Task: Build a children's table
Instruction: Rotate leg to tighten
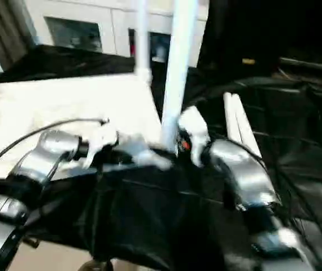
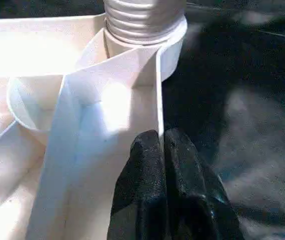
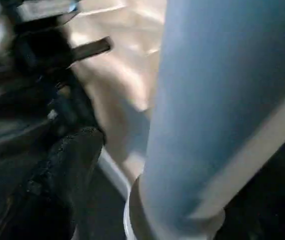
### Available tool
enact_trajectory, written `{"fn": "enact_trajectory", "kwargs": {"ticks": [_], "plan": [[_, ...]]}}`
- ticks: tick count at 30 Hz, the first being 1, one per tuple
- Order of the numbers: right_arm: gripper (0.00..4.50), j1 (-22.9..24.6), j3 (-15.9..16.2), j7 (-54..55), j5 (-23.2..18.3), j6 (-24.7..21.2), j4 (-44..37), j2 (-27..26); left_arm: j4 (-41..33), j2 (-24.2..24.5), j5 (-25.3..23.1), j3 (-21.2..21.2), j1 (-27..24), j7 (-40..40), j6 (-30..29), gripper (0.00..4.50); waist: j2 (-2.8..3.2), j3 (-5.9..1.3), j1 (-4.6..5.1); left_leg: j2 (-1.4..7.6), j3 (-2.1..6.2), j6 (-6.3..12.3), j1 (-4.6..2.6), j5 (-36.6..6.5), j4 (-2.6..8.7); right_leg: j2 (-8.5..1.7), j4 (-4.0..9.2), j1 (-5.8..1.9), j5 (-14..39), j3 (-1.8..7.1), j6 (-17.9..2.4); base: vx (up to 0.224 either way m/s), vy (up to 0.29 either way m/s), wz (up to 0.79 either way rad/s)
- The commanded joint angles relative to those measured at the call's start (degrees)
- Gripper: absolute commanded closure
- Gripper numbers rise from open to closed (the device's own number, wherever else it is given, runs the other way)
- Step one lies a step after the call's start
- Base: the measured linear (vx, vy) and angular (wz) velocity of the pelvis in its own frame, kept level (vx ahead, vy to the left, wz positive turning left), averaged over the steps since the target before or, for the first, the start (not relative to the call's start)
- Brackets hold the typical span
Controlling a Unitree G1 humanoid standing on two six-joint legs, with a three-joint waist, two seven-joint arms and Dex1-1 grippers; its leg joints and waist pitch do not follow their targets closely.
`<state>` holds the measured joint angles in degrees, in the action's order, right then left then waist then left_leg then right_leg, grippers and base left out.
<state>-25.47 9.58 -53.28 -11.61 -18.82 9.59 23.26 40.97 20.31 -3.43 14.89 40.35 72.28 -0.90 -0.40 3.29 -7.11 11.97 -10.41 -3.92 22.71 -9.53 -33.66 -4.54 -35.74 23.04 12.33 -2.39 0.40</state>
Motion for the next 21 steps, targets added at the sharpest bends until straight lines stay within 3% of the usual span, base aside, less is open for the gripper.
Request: {"fn": "enact_trajectory", "kwargs": {"ticks": [1,3,5,7,13,21], "plan": [[0.53,1.47,1.73,-2.85,-0.59,-1.75,-2.86,2.19,-3.90,-0.55,2.91,-0.07,0.48,1.94,2.66,4.50,0.25,-4.09,0.17,1.45,0.08,1.19,-2.06,-9.52,3.65,-3.07,3.25,-3.15,-3.49,1.95,-14.67,0.000,0.000,0.00],[0.53,1.94,2.33,-3.61,-0.35,-1.63,-2.52,3.42,-3.21,-0.37,2.97,-0.01,0.55,2.58,3.43,4.50,0.64,-4.08,0.25,1.42,0.19,0.38,-1.96,-10.91,3.72,-3.22,3.34,-3.03,-1.46,1.99,-14.40,0.000,0.000,0.00],[0.53,1.95,2.42,-3.67,-0.32,-1.67,-2.45,3.57,-3.08,-0.32,2.99,-0.01,0.59,2.69,3.54,4.50,0.38,-4.08,0.43,1.32,0.20,-0.13,-1.94,-11.69,3.74,-3.19,3.44,-3.03,-0.16,2.01,-14.11,0.000,0.000,0.00],[0.53,1.85,2.57,-3.13,0.70,-1.43,-1.38,3.77,-3.33,-0.18,3.30,0.13,0.42,3.98,3.80,4.50,0.53,-4.15,0.59,1.22,0.22,-0.15,-1.81,-10.86,3.62,-3.15,3.35,-3.02,-1.06,2.05,-14.11,0.000,0.000,0.00],[1.09,0.67,2.71,-1.15,2.08,-2.00,1.70,2.45,-2.40,-0.29,2.80,0.18,0.74,4.73,4.53,4.50,0.68,-4.61,0.58,1.01,0.18,1.25,-1.71,-7.13,3.07,-2.87,2.56,-3.21,-8.19,1.85,-15.68,0.000,0.000,0.00],[1.69,-0.25,2.92,-0.61,2.45,-1.02,4.46,1.16,-2.10,-0.15,2.74,0.24,0.71,5.01,4.62,4.50,0.74,-4.51,0.63,1.06,0.20,1.07,-1.70,-8.40,3.13,-2.93,2.68,-3.27,-6.33,1.81,-15.75,0.000,0.000,0.00]]}}
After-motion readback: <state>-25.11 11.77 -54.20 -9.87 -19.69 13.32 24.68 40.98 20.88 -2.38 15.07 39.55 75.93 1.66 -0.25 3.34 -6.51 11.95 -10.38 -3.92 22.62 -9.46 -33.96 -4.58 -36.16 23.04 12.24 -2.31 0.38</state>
